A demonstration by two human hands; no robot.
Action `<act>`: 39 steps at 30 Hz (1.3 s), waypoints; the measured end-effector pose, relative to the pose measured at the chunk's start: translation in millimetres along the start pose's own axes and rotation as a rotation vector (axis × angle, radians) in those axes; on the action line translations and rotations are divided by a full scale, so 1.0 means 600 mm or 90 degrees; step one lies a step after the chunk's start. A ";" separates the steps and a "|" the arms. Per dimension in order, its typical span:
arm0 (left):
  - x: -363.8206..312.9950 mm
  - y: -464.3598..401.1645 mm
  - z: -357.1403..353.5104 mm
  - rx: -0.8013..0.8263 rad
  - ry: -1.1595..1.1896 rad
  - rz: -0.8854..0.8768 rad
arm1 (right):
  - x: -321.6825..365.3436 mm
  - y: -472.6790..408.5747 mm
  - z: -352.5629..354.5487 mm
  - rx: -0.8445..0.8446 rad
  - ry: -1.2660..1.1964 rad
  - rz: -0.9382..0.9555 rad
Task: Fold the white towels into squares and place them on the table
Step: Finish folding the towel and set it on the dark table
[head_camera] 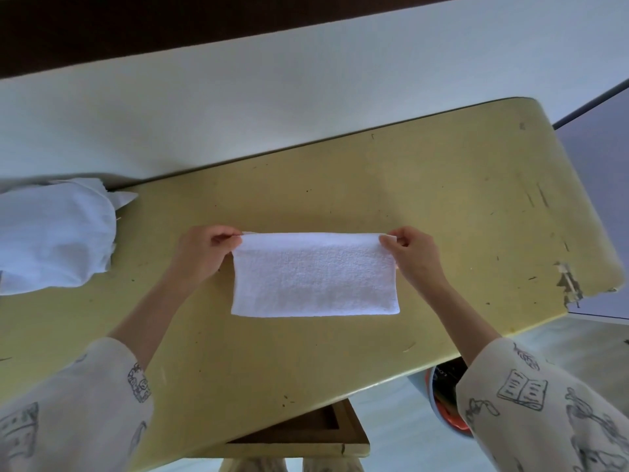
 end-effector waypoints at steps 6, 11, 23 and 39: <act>-0.007 0.004 -0.003 0.038 -0.067 -0.022 | 0.000 -0.002 0.005 0.035 0.041 0.006; -0.009 0.002 -0.003 0.042 -0.094 -0.019 | 0.004 0.000 0.005 0.041 0.046 0.006; -0.011 0.014 0.003 0.141 -0.117 -0.044 | 0.009 0.004 0.009 0.053 0.074 0.003; -0.015 0.003 0.001 0.087 -0.076 -0.034 | 0.011 0.005 0.002 0.029 0.053 0.002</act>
Point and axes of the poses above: each hand's wrist, its own y-axis away from the middle knuckle, its own z-axis out of the back of the hand, x = y × z, the point moved 2 cm from there along -y, towards the middle knuckle, and after that the axes turned 1 degree about -z, right-handed, at the moved point
